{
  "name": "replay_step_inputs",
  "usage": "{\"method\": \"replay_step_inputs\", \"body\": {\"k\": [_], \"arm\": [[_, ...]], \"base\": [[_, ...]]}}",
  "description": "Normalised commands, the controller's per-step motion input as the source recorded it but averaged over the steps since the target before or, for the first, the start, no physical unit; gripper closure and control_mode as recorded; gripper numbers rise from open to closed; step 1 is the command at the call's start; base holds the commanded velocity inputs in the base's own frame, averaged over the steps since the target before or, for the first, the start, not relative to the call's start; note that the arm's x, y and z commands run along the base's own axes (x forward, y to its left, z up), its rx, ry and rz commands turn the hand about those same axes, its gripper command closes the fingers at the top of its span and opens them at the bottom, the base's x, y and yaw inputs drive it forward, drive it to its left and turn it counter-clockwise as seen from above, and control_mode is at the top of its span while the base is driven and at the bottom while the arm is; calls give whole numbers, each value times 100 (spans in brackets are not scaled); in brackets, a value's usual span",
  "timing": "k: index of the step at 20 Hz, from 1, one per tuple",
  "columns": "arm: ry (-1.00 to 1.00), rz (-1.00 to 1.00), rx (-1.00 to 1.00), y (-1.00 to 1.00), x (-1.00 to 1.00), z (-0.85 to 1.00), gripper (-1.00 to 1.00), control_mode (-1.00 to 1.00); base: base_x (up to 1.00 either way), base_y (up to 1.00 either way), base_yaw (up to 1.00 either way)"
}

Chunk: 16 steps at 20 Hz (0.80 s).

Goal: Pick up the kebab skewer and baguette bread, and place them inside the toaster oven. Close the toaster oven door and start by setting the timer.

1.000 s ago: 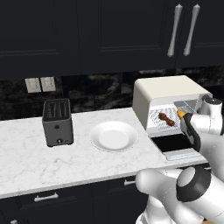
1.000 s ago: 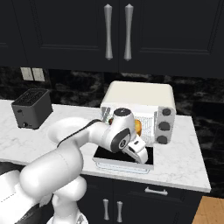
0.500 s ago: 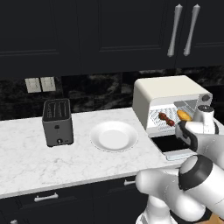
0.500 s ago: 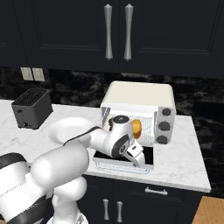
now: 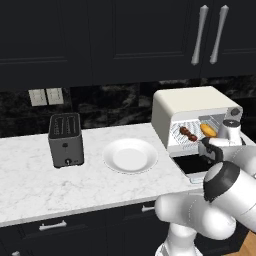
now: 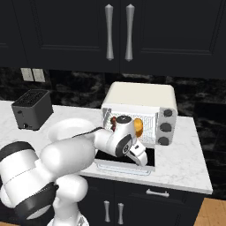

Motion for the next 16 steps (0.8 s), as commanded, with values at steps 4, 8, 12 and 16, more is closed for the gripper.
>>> {"method": "replay_step_inputs", "body": {"k": [4, 8, 12, 16], "arm": [[0, -4, 5, 0, 30, 0, -100, -100], [0, -6, 7, 3, 34, 0, -100, -100], [0, -6, 6, 4, 33, 0, -100, -100], [0, -6, 4, 8, 42, 0, -100, -100]], "base": [[0, 0, 0], [0, 0, 0], [0, 0, 0], [0, 0, 0]]}}
